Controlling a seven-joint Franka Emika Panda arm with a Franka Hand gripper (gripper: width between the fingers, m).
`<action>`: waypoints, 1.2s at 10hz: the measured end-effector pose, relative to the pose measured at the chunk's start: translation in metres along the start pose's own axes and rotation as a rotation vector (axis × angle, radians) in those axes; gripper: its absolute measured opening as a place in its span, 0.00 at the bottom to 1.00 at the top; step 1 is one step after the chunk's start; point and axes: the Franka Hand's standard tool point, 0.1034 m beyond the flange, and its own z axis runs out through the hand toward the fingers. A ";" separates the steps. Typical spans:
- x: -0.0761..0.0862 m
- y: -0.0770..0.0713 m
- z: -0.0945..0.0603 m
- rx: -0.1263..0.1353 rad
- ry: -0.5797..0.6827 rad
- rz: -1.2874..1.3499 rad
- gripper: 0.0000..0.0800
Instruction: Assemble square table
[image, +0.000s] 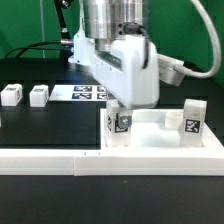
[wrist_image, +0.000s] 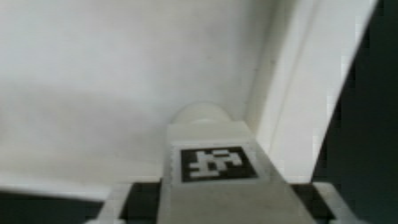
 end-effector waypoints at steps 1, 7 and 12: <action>0.002 0.001 0.001 0.015 -0.033 0.120 0.36; 0.001 0.000 0.001 0.011 -0.037 0.413 0.36; 0.005 0.005 0.001 0.001 -0.012 0.581 0.39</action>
Offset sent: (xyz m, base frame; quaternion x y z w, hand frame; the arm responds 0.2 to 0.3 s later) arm 0.0000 0.0000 0.0000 0.0000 0.0000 0.1938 0.9810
